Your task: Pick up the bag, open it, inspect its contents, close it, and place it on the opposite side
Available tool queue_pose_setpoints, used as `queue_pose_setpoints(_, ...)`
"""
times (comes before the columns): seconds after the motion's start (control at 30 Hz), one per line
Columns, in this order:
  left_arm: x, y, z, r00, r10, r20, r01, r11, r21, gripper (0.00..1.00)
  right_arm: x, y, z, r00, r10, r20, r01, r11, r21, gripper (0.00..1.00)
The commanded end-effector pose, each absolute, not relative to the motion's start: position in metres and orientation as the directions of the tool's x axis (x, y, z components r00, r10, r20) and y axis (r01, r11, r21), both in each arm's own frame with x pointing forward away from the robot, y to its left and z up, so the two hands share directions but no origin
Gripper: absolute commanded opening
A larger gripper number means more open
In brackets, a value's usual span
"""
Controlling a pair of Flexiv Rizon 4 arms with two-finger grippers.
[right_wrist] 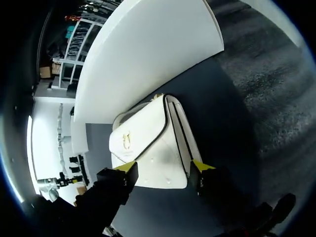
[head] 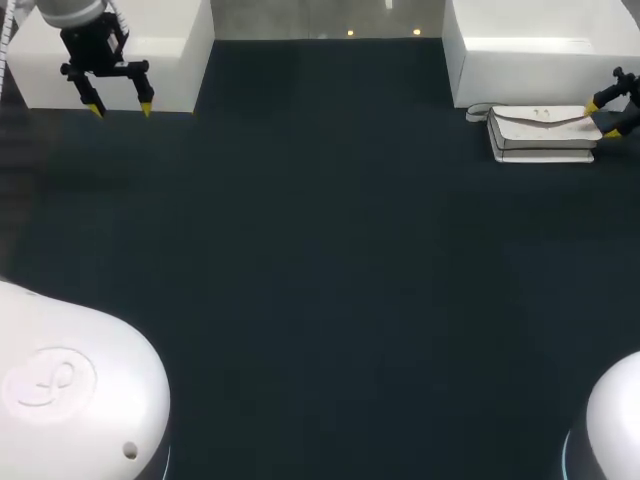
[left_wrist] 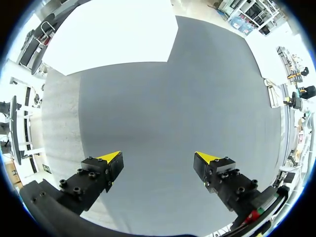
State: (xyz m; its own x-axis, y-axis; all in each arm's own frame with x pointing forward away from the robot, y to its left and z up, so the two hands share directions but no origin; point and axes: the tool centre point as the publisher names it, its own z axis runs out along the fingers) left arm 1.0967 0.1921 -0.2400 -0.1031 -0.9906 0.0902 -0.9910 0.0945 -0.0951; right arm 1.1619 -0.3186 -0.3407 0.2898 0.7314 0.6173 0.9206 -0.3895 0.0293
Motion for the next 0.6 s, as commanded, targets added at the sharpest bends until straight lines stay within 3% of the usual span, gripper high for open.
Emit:
queue_pose_setpoints(0.03, 1.097, 0.193, -0.238, -0.101, -0.991, 0.085, -0.991, 0.092, -0.098, 1.0, 1.154, -0.31, -0.314, 0.304, 0.785, 0.539, 0.913, -0.401, 0.069, 1.0)
queue_pose_setpoints(0.6, 1.099, 0.195, -0.238, -0.092, -0.993, 0.072, -0.992, 0.085, -0.096, 1.0, 1.128, -0.276, -0.273, 0.288, 0.9, 0.327, 0.882, -0.382, 0.275, 1.0)
